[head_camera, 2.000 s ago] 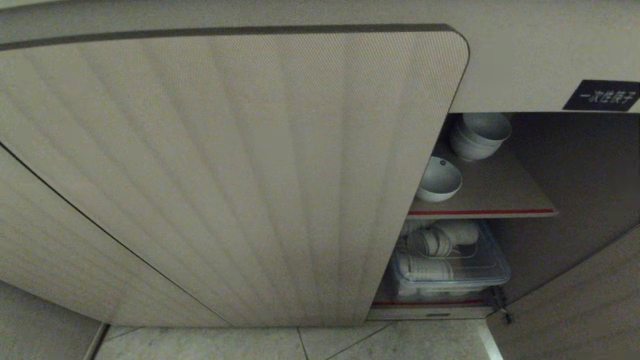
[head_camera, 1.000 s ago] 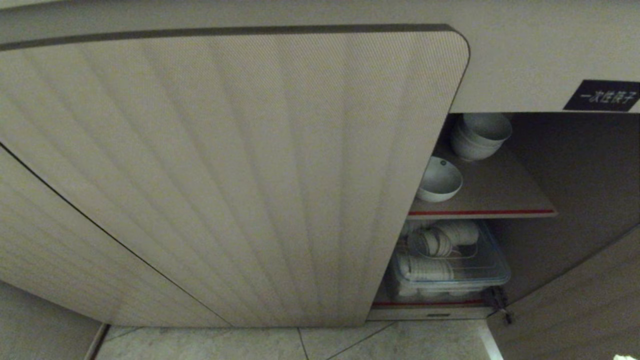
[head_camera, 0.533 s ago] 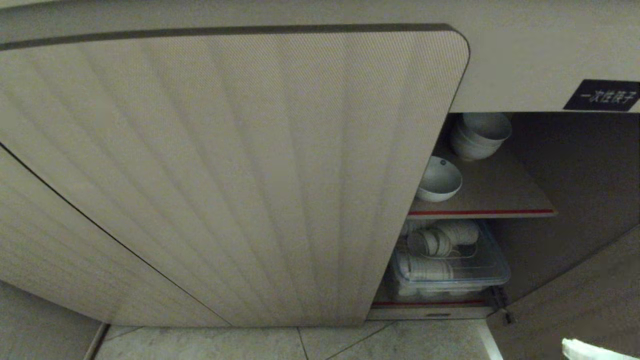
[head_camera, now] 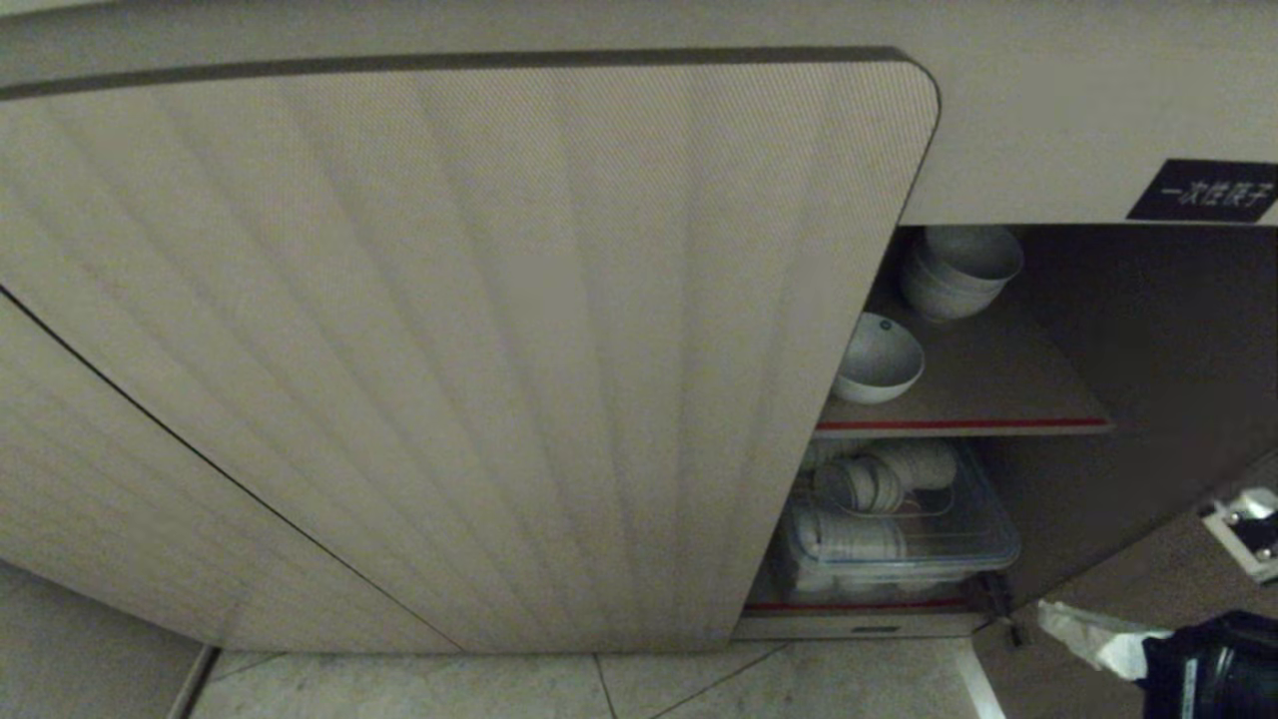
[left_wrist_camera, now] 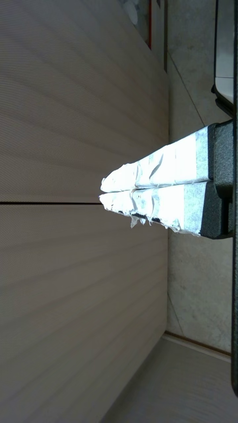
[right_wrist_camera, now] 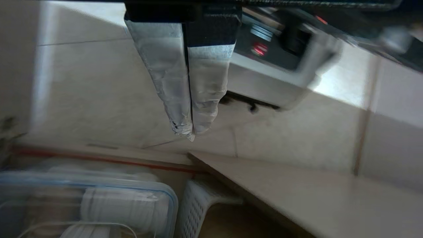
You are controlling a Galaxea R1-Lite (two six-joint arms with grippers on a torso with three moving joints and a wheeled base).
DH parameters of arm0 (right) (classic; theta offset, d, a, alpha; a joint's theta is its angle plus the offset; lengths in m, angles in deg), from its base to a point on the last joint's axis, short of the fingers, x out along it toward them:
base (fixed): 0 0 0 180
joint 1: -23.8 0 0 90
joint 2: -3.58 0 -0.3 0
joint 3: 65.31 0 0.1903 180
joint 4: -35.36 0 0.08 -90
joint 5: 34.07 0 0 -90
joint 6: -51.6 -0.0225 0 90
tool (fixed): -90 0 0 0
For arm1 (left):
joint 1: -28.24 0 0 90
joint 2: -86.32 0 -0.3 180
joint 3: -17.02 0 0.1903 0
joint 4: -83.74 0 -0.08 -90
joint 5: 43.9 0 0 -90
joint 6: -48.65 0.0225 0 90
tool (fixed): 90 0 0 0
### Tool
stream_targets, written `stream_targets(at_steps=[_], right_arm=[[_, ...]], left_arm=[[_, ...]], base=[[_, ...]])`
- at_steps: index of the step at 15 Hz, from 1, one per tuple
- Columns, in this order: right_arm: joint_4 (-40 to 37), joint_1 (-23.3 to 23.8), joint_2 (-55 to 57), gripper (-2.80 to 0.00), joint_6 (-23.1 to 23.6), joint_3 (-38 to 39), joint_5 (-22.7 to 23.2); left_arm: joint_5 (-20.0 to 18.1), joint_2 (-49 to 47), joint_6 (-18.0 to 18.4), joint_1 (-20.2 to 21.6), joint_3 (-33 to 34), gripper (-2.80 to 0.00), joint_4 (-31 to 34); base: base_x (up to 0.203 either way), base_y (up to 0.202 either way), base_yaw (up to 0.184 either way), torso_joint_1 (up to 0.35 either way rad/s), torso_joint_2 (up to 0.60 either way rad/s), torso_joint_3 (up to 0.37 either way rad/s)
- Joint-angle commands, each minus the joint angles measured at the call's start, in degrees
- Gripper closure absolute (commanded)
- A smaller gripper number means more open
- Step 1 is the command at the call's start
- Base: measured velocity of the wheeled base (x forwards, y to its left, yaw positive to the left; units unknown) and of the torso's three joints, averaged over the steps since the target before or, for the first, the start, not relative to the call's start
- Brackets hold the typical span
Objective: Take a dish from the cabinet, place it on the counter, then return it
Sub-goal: Take the bowl from the cabinet
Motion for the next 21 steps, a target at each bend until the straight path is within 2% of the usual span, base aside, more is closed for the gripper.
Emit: stream_targets(at_steps=[1, 3, 6, 10, 14, 21], right_arm=[[0.4, -0.01, 4.14, 0.0, -5.59, -1.93, 0.0], [1.66, 0.98, 5.69, 0.0, -7.34, -2.14, 0.01], [6.49, 2.02, 8.98, 0.0, -10.89, -2.22, 0.04], [13.59, 4.19, 14.22, 0.0, -13.36, -4.07, 0.12], [20.76, 4.18, 18.43, 0.0, -13.54, -4.73, 0.13], [27.94, 4.12, 23.01, 0.0, -11.71, -5.74, 0.04]], left_arm=[[0.03, 0.02, -0.02, 0.02, 0.0, 0.0, -0.01], [0.03, 0.02, -0.02, 0.02, 0.0, 0.0, -0.01], [0.03, 0.02, -0.02, 0.02, 0.0, 0.0, -0.01], [0.03, 0.02, -0.02, 0.02, 0.0, 0.0, -0.01], [0.03, 0.02, -0.02, 0.02, 0.0, 0.0, -0.01], [0.03, 0.02, -0.02, 0.02, 0.0, 0.0, -0.01]], base=[[0.0, 0.0, 0.0, 0.0, 0.0, 0.0], [0.0, 0.0, 0.0, 0.0, 0.0, 0.0], [0.0, 0.0, 0.0, 0.0, 0.0, 0.0], [0.0, 0.0, 0.0, 0.0, 0.0, 0.0], [0.0, 0.0, 0.0, 0.0, 0.0, 0.0], [0.0, 0.0, 0.0, 0.0, 0.0, 0.0]])
